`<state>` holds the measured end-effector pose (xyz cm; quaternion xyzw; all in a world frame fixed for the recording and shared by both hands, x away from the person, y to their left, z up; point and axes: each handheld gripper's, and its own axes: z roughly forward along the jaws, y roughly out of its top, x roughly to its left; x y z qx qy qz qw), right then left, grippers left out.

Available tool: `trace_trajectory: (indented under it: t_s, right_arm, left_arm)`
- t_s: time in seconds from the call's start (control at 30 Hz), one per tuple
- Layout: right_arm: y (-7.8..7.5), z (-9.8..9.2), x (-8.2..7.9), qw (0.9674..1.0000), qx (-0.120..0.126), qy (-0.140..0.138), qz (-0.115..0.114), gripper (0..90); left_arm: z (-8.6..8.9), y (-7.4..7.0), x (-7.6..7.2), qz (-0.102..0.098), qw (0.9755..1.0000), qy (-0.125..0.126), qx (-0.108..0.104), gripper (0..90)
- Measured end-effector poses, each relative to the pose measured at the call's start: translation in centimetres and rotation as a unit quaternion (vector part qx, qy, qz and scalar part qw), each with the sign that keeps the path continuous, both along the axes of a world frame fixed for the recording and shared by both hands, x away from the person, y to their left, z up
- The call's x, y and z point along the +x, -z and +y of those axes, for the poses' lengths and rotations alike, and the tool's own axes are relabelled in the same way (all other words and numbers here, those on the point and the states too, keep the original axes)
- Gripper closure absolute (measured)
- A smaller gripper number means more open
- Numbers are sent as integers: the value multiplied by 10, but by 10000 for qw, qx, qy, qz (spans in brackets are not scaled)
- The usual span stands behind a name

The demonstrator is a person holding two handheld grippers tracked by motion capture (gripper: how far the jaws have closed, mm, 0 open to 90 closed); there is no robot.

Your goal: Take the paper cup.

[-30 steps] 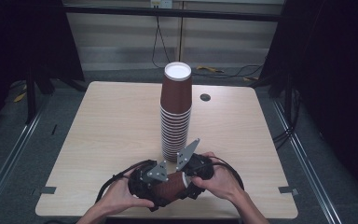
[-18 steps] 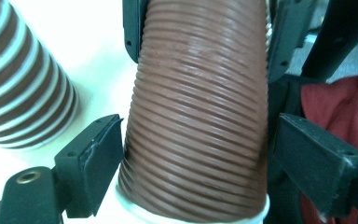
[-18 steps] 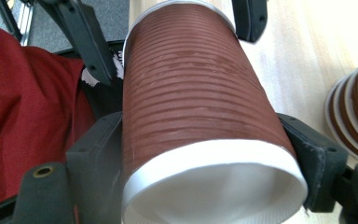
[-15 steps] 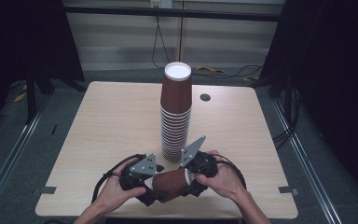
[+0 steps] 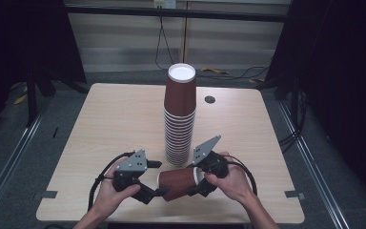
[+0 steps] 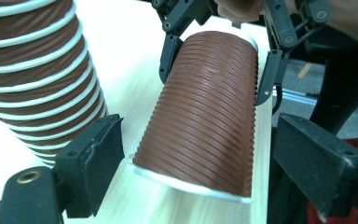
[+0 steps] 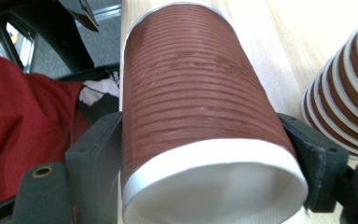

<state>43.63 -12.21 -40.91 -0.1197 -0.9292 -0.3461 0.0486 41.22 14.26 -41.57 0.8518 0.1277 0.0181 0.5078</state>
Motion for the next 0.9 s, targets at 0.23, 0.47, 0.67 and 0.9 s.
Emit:
trace_trajectory:
  t_s: [0.23, 0.47, 0.67, 0.9]
  right_arm:
    - [0, -5, 0, 9997, 237, 61, 30, 208]
    - [1, -6, 0, 9992, 369, 122, -62, 208]
    - [3, -11, 2, 9976, 631, 263, -105, 208]
    - [-1, -17, 2, 9939, 1040, 354, -116, 208]
  left_arm:
    - [8, 1, -1, -25, 9995, -15, -301, 157]
    - [18, 8, 2, -23, 9973, -144, -725, 157]
    - [22, 10, 3, 26, 9951, -187, -970, 157]
    - [23, 10, 3, 55, 9938, -182, -1095, 156]
